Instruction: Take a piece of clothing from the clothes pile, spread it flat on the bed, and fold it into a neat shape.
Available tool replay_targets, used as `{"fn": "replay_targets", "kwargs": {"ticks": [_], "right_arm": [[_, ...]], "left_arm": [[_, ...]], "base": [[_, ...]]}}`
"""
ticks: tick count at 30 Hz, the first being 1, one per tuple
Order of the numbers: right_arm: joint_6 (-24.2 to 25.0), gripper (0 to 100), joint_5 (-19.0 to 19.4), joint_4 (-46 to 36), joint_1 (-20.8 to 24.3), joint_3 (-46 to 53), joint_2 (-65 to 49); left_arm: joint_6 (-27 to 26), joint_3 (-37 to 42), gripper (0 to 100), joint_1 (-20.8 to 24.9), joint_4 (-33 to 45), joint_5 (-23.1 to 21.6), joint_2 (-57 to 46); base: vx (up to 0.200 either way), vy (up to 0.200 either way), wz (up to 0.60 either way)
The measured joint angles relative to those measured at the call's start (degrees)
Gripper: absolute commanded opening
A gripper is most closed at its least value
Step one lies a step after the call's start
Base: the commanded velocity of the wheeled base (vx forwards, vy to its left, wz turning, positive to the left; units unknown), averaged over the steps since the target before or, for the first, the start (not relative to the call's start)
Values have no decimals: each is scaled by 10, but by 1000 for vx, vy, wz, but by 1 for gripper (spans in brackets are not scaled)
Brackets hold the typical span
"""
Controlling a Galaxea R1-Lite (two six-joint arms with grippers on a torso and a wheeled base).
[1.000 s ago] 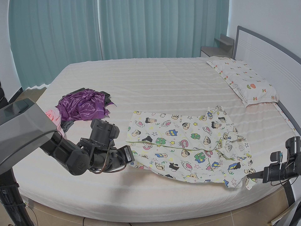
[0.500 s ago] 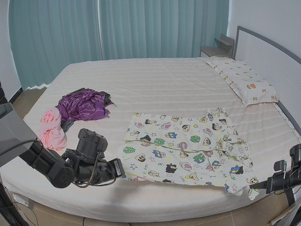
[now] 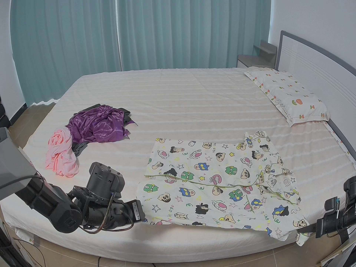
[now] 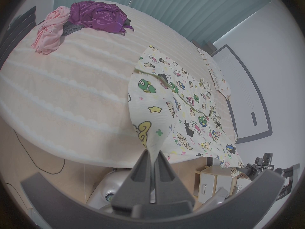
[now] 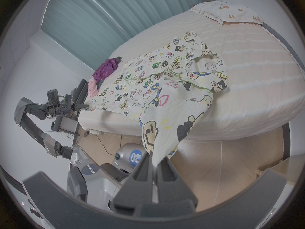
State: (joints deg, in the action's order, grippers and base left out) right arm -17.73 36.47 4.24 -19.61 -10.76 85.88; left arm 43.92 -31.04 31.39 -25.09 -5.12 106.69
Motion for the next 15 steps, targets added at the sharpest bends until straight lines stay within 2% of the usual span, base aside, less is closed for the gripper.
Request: {"fn": "replay_targets", "kwargs": {"ticks": [9, 15], "right_arm": [[-3, 0, -5, -38, 2, 1, -16], [-2, 0, -5, -41, 7, -10, -20]], "left_arm": [[0, 35, 0, 8, 4, 0, -10], [1, 25, 0, 9, 6, 1, -2]], "base": [[0, 0, 0], [0, 0, 0]]}}
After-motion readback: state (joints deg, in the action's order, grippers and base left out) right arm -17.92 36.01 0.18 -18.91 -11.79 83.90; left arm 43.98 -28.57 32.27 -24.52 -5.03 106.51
